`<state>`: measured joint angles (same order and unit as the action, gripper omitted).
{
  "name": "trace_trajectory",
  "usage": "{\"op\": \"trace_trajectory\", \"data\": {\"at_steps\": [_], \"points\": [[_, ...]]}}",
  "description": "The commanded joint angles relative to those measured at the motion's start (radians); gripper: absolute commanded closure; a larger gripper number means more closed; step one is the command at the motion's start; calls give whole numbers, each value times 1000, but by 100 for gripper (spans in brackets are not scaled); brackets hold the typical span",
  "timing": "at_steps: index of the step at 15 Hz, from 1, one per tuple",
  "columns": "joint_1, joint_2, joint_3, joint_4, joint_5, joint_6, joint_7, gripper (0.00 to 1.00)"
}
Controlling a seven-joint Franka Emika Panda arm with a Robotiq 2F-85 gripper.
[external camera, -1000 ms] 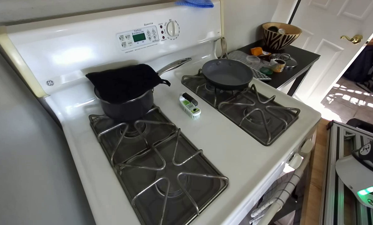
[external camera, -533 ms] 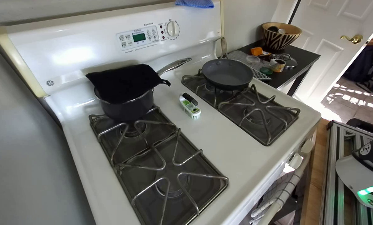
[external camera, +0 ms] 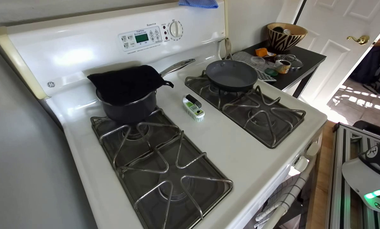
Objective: Use the towel to wipe the top of the stove
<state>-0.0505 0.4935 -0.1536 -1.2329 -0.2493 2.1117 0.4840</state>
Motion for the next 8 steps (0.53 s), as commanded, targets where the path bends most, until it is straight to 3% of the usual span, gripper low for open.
{"op": "trace_trajectory", "data": {"at_steps": [1, 8], "points": [[-9, -28, 4, -41, 19, -18, -1, 100], [-15, -56, 5, -104, 18, -33, 1, 100]]}}
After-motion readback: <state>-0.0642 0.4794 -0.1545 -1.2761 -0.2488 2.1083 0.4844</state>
